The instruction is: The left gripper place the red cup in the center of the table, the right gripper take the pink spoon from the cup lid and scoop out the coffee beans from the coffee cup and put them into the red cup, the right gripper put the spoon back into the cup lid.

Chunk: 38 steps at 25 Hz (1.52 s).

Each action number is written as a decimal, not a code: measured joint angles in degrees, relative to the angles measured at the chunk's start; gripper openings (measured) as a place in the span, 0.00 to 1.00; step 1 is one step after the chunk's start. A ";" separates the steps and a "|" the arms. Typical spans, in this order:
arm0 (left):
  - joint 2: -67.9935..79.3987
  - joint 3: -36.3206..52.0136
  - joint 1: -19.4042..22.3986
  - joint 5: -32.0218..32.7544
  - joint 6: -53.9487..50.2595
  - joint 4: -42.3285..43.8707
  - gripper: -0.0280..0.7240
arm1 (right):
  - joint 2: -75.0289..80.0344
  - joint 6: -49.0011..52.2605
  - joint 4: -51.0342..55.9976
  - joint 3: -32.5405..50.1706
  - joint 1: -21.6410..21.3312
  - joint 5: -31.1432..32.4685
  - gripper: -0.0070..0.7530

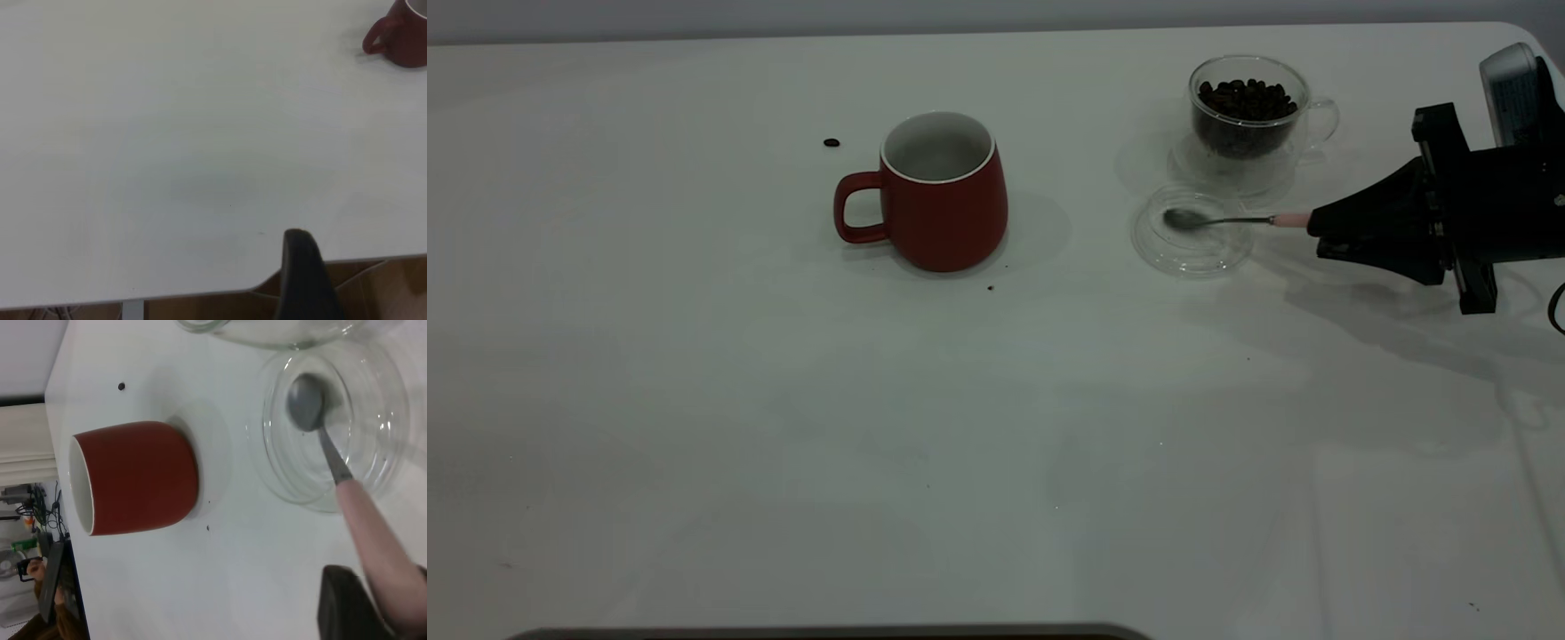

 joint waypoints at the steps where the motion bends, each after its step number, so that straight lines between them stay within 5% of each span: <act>1: 0.00 0.00 0.00 0.00 0.00 0.00 0.69 | 0.00 0.00 0.00 0.00 0.00 0.00 0.36; 19: 0.00 0.00 0.00 0.00 -0.12 0.00 0.69 | 0.00 -0.04 -1.25 0.00 0.00 0.00 0.73; 30: 0.00 0.00 0.00 0.00 -0.12 0.00 0.69 | -0.06 4.36 -4.50 0.00 0.00 -2.96 0.75; 38: 0.00 0.00 0.00 0.00 -0.06 0.00 0.69 | -9.28 14.77 -17.17 1.44 -1.45 -9.13 0.75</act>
